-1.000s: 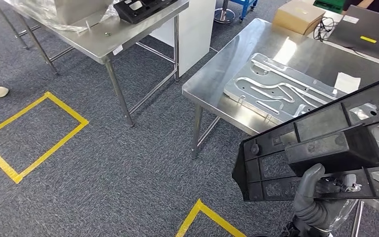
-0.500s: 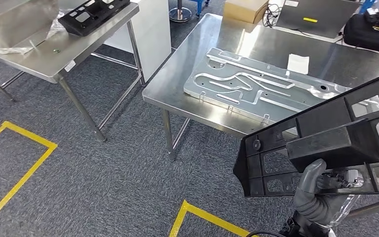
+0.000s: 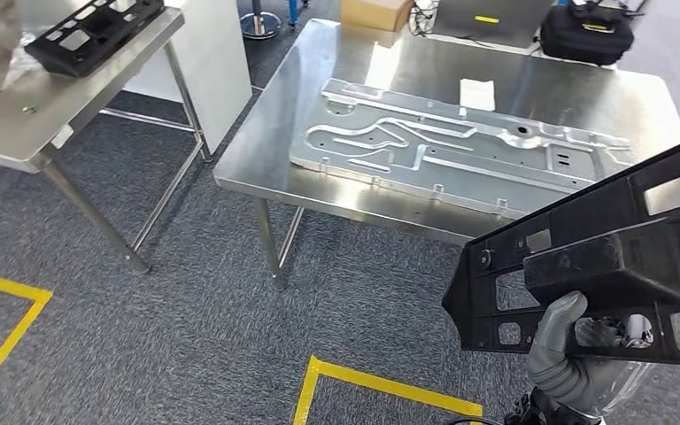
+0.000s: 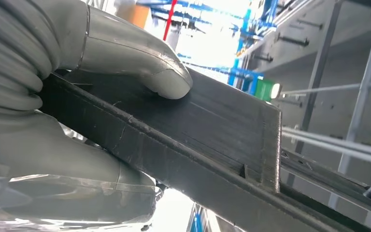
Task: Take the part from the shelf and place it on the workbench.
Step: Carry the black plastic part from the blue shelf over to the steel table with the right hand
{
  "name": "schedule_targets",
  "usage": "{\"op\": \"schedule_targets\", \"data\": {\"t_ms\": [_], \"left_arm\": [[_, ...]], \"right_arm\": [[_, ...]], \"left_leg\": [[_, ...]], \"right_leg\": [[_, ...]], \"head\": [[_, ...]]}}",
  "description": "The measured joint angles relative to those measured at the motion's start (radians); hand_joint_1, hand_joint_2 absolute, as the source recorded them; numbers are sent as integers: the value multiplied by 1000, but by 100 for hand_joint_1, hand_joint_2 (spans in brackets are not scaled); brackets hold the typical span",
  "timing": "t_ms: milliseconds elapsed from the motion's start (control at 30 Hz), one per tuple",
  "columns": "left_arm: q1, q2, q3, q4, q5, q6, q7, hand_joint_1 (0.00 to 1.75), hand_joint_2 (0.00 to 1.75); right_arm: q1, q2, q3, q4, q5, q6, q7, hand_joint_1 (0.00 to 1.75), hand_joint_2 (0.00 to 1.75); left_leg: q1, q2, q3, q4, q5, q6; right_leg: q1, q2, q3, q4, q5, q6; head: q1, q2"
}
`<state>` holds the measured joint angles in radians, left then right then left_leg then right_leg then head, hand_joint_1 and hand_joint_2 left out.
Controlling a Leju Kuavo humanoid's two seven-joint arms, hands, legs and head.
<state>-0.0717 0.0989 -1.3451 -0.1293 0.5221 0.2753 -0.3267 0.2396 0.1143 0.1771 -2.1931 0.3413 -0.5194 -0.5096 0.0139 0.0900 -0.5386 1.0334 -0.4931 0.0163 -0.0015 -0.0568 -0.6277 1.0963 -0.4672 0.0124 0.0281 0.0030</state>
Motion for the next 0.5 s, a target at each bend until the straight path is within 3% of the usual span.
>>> {"op": "schedule_targets", "data": {"t_ms": [67,133,167,233,267,300,333,367,400,433,500], "left_arm": [[0,-1,-1,0,0,-1,-1,0,175],[-3,-1,-1,0,0,-2,-2,0,175],[-4,-1,-1,0,0,-2,-3,0,175],[-5,0,-1,0,0,-2,-4,0,175],[-4,0,-1,0,1,-2,-4,0,175],[-2,0,-2,0,1,-2,-5,0,175],[0,0,-2,0,1,-2,-4,0,175],[2,0,-2,0,1,-3,-4,0,175],[3,0,-2,0,1,-3,-4,0,175],[3,0,-2,0,1,-3,-4,0,175],[4,2,-2,0,1,-3,-4,0,175]], "right_arm": [[-1,-3,0,0,2,-5,5,175,175],[1,-6,1,0,2,-10,9,175,175],[2,-8,1,0,3,-12,10,175,175],[1,-8,2,0,4,-13,12,175,175],[0,-9,3,0,4,-13,13,175,175],[0,-9,4,0,4,-13,13,175,175],[0,-9,4,0,4,-13,14,175,175],[1,-9,4,0,4,-13,15,175,175],[1,-9,4,0,4,-13,15,175,175],[1,-9,4,0,4,-13,15,175,175],[0,-9,4,0,5,-14,15,175,175]], "left_leg": [[-3,20,7,-1,-6,-10],[-4,41,15,-6,-10,-21],[-4,33,20,-4,-15,-26],[-2,-18,5,46,-51,-34],[-1,-51,-19,102,-81,-37],[0,-70,-53,169,-111,-39],[0,-77,-84,228,-130,-41],[0,-80,-103,260,-132,-42],[0,-82,-106,253,-111,-42],[0,-88,-90,208,-74,-41],[2,-126,-40,75,-4,-35]], "right_leg": [[11,-24,30,-60,8,-15],[11,0,31,-68,10,-25],[7,13,35,-76,14,-30],[-3,37,46,-91,23,-40],[-4,48,48,-93,24,-43],[-4,62,47,-93,24,-46],[-3,77,47,-92,24,-46],[-3,93,47,-91,23,-47],[-3,109,48,-89,23,-46],[-3,125,49,-86,21,-44],[-3,153,47,-75,16,-36]], "head": [[-1,0],[-2,0],[-2,0],[-6,0],[-8,0],[-9,0],[-10,0],[-10,0],[-11,0],[-11,0],[-11,0]]}}
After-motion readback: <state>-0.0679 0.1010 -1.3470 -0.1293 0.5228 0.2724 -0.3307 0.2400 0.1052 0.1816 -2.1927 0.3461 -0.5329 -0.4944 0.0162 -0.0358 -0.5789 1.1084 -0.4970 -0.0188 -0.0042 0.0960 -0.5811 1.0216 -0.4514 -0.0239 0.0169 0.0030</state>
